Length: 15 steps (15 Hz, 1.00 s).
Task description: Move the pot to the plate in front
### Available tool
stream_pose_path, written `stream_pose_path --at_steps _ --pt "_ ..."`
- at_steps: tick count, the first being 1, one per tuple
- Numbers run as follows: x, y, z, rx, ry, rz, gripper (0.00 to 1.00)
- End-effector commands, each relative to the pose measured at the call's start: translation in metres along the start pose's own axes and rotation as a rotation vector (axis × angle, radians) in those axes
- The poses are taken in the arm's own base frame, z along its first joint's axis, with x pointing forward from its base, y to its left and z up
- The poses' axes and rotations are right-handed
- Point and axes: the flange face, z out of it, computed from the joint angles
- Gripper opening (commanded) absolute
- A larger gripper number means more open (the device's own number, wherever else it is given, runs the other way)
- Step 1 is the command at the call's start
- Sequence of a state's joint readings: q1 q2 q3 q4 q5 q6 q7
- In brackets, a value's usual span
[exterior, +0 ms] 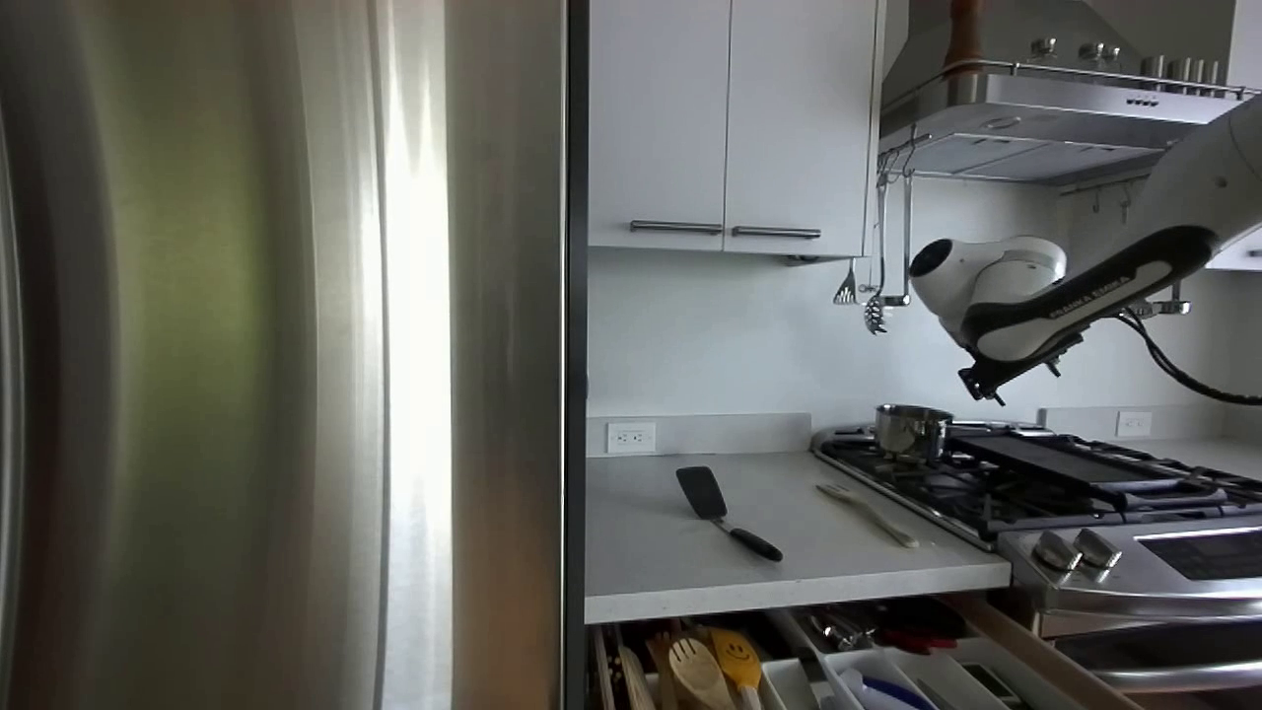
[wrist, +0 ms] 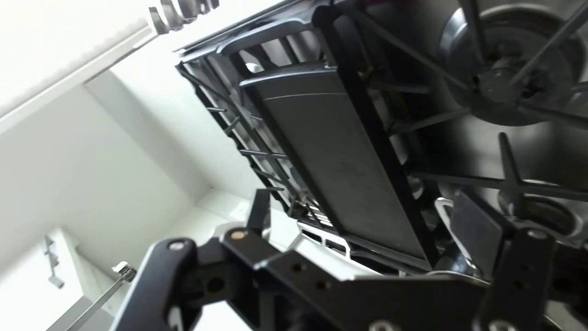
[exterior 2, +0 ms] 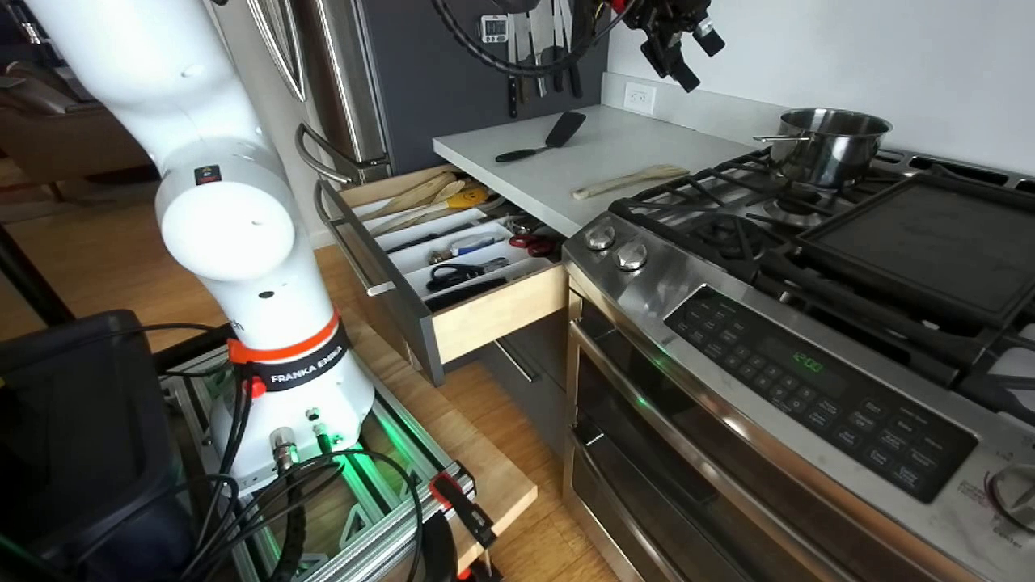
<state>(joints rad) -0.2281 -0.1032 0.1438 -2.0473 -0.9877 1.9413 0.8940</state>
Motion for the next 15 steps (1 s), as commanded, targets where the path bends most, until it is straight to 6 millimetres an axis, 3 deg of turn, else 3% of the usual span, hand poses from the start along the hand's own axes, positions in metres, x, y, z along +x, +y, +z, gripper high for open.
stream_pose_path --at_steps 1,4,9,15 --pt "0.005 -0.006 0.004 -0.037 -0.003 -0.008 1.00" --pt "0.013 -0.018 0.009 -0.062 -0.004 -0.013 1.00" --pt "0.025 -0.020 0.008 -0.129 0.001 -0.033 1.00" --pt "0.046 -0.056 0.015 -0.244 -0.005 -0.252 1.00"
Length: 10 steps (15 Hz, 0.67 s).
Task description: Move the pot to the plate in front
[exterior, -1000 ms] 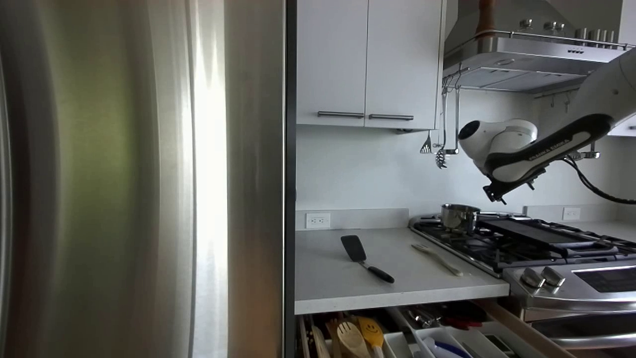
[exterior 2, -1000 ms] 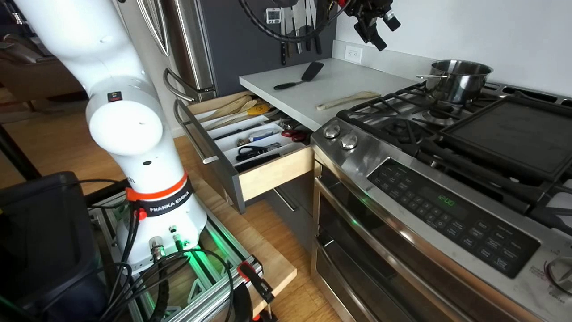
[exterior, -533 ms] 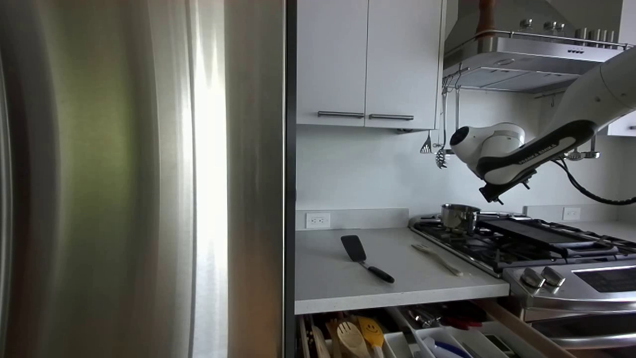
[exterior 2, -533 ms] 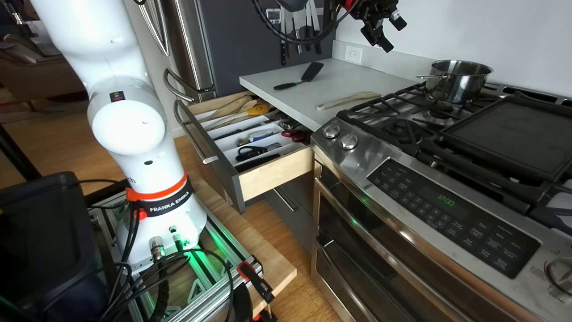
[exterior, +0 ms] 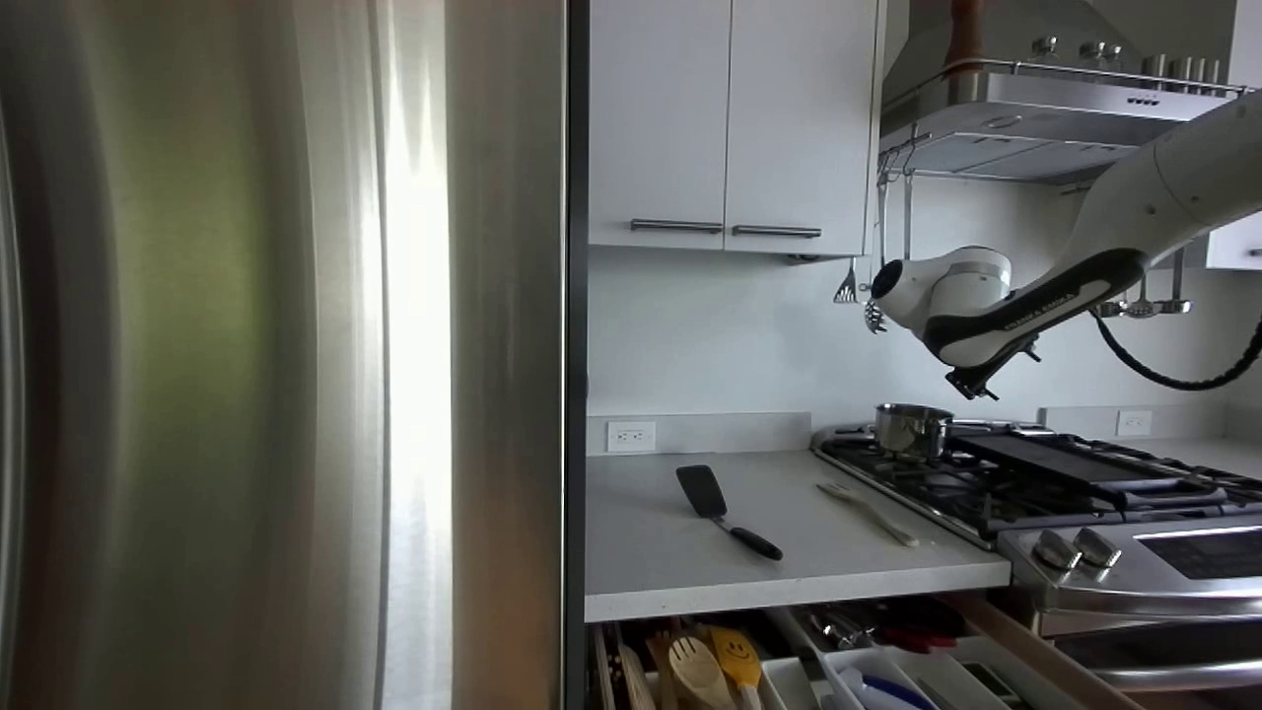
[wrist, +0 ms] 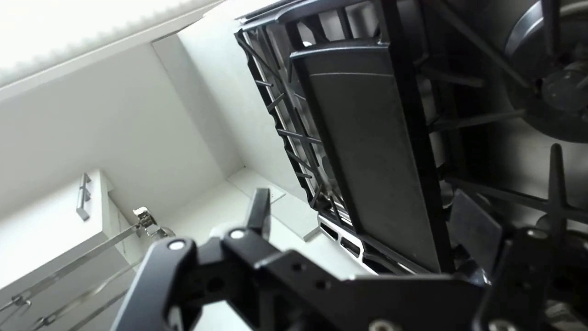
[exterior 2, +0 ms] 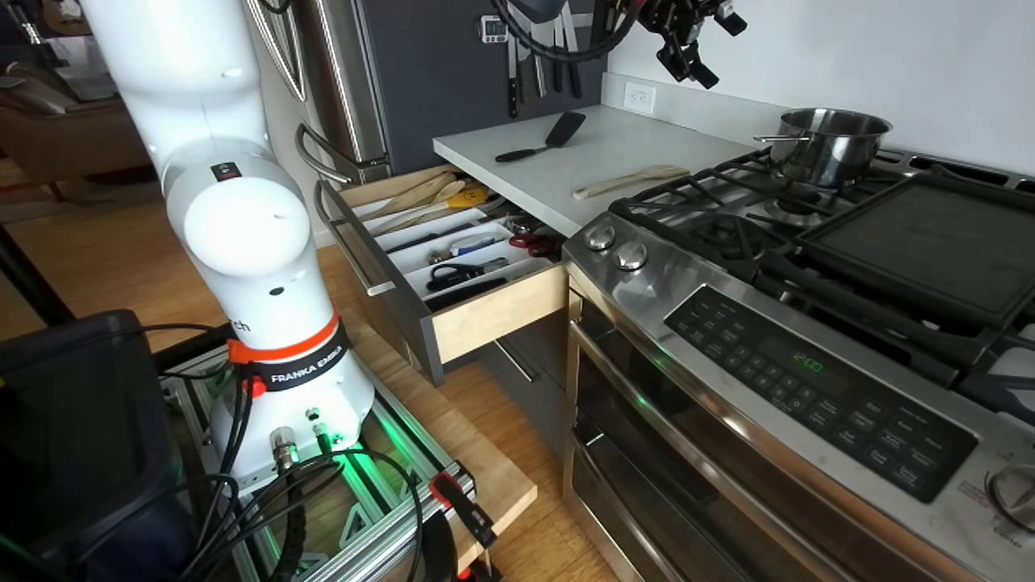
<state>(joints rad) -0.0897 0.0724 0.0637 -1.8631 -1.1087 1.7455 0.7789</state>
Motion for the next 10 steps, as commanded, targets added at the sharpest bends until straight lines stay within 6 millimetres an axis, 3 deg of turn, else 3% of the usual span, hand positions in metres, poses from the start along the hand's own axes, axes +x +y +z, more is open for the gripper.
stream_pose_path --at_steps 1,6,10 --pt "0.023 -0.030 0.008 -0.076 0.006 -0.101 1.00" --pt "0.041 -0.079 0.039 -0.076 -0.011 -0.143 1.00" --pt "0.057 -0.105 0.065 -0.081 -0.034 -0.150 1.00"
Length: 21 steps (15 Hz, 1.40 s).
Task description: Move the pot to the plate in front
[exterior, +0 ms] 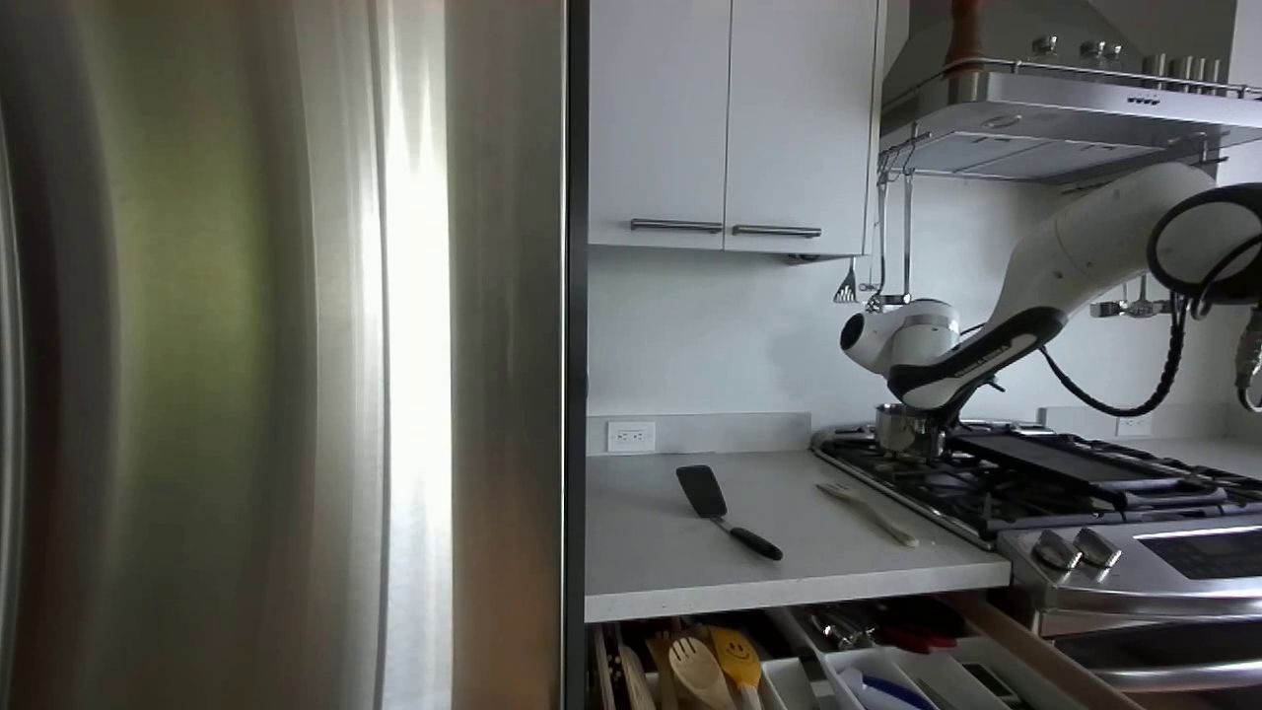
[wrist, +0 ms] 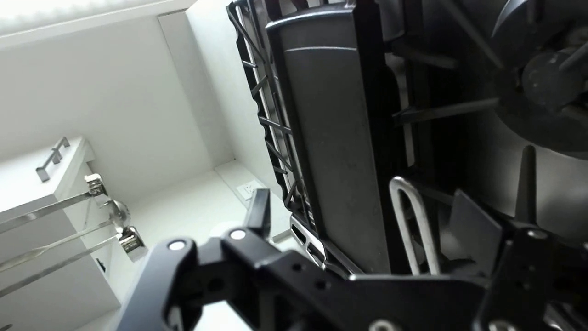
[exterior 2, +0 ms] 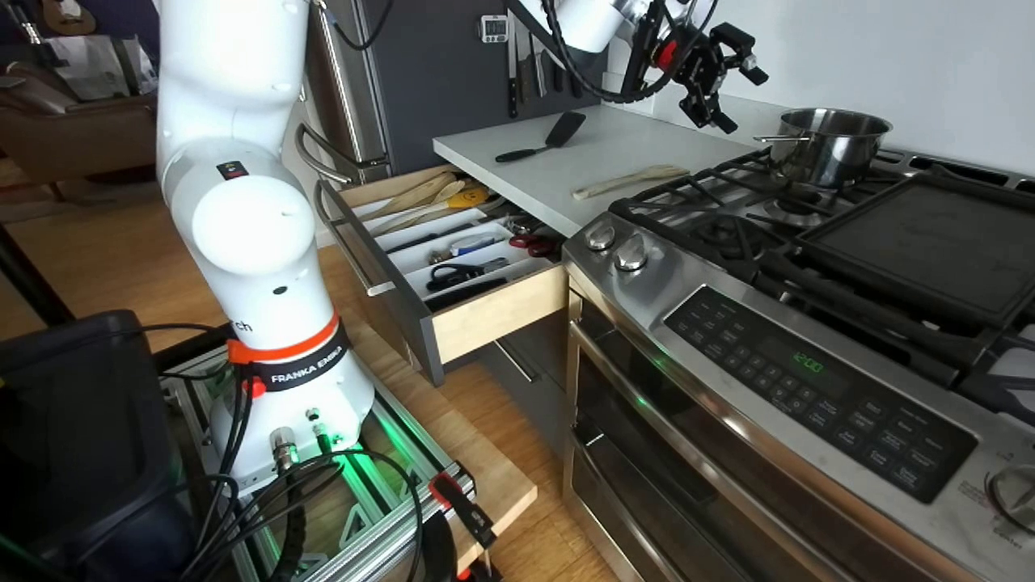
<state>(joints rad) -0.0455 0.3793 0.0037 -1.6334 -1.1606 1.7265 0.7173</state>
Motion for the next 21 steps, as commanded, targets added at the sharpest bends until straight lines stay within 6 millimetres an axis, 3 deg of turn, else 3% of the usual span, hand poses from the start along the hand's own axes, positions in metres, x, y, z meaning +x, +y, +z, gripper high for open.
stream_pose_path --at_steps 1,8,14,21 --pt "0.024 -0.020 0.020 -0.007 -0.009 -0.012 1.00" --pt "0.047 -0.047 0.049 -0.031 0.036 -0.086 1.00" --pt "0.064 -0.054 0.067 -0.075 0.047 -0.146 1.00" --pt "0.067 -0.062 0.059 -0.213 0.026 -0.131 1.00"
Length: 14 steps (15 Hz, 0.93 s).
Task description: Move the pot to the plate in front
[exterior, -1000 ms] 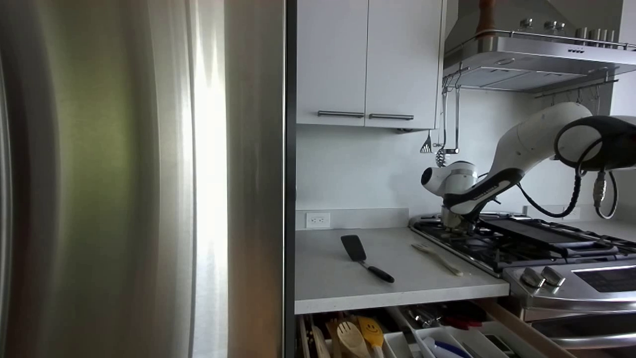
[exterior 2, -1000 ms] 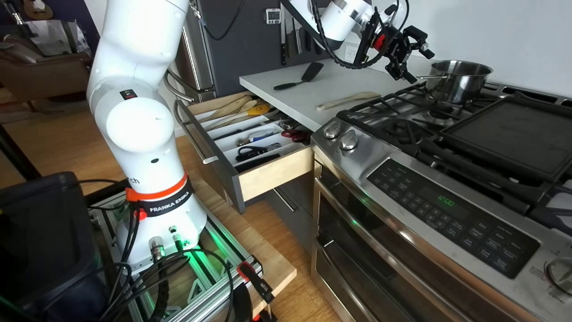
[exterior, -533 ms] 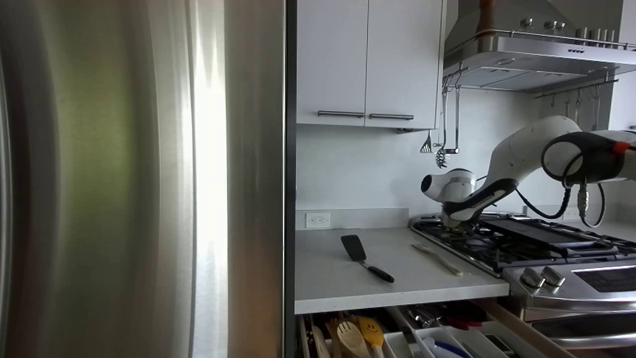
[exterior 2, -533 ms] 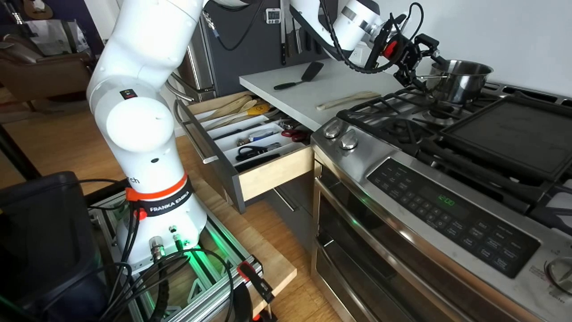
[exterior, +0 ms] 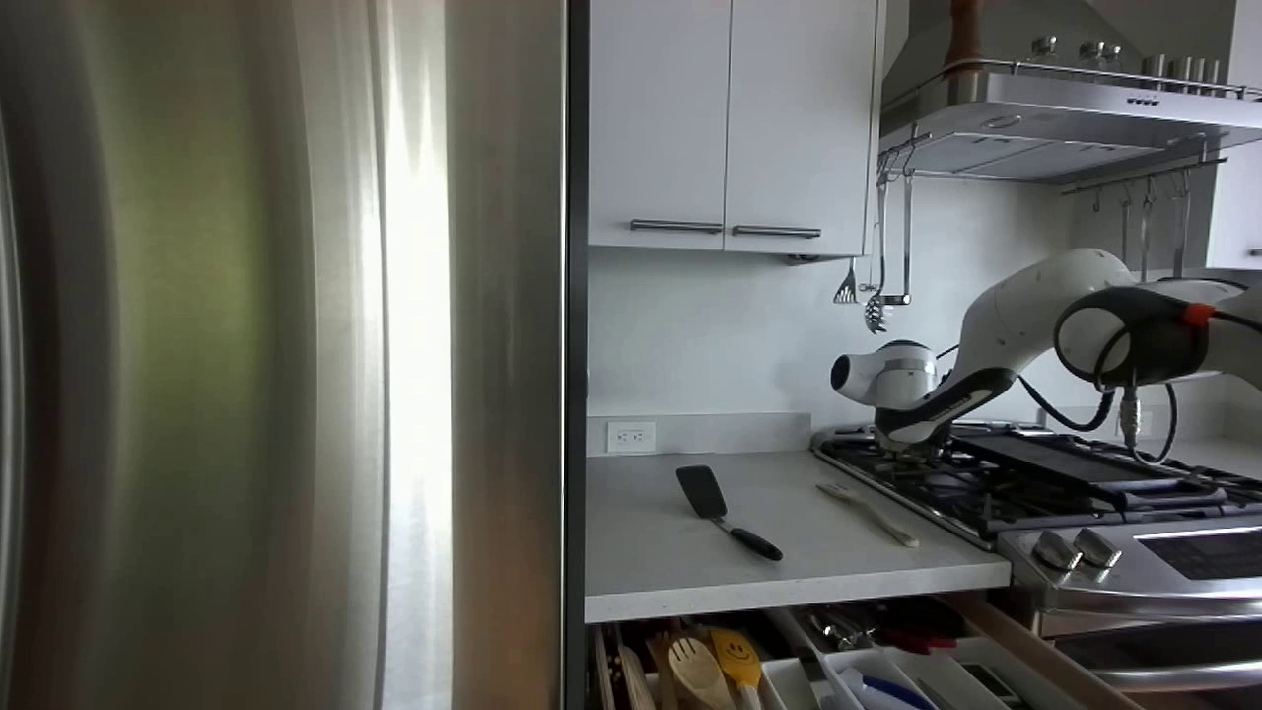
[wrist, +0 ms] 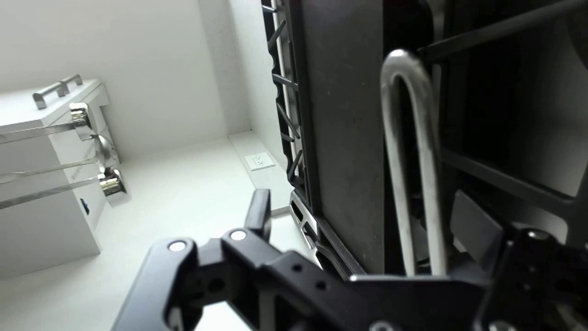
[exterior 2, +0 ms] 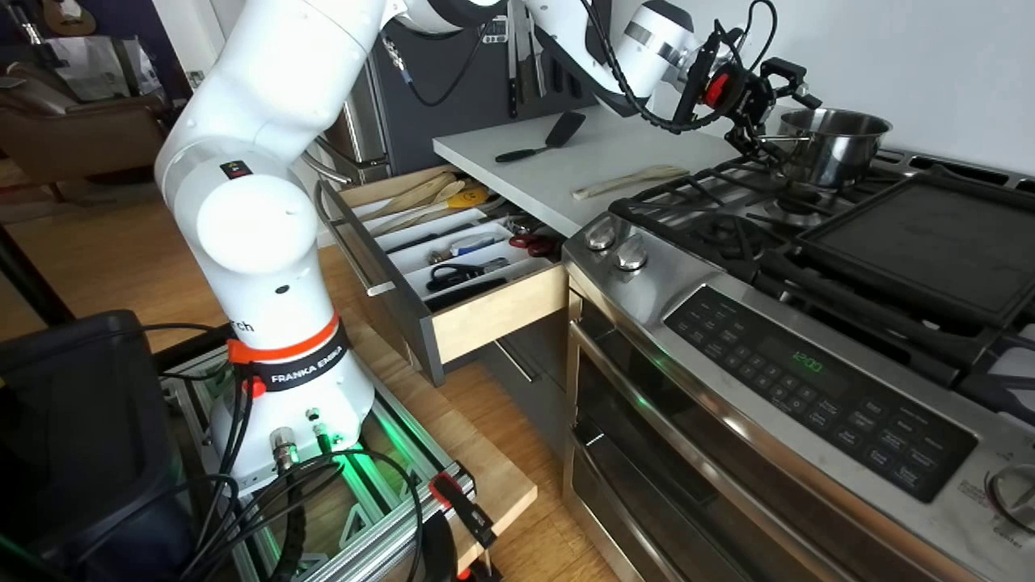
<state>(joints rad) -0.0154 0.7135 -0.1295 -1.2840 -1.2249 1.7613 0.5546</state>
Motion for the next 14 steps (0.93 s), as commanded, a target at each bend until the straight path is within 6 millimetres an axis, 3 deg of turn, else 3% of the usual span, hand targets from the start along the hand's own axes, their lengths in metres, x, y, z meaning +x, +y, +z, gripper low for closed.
stream_pose_path --at_steps 1,6,8,10,12,14 --pt "0.003 -0.010 -0.010 -0.100 -0.015 -0.006 1.00" --pt "0.003 -0.021 -0.016 -0.180 -0.055 -0.011 0.93" --pt "0.004 -0.025 -0.011 -0.197 -0.065 -0.023 0.86" --pt "0.006 -0.027 -0.006 -0.213 -0.072 -0.028 0.72" --pt "0.006 -0.029 -0.002 -0.226 -0.078 -0.036 0.74" --pt "0.008 -0.030 0.001 -0.232 -0.077 -0.043 0.65"
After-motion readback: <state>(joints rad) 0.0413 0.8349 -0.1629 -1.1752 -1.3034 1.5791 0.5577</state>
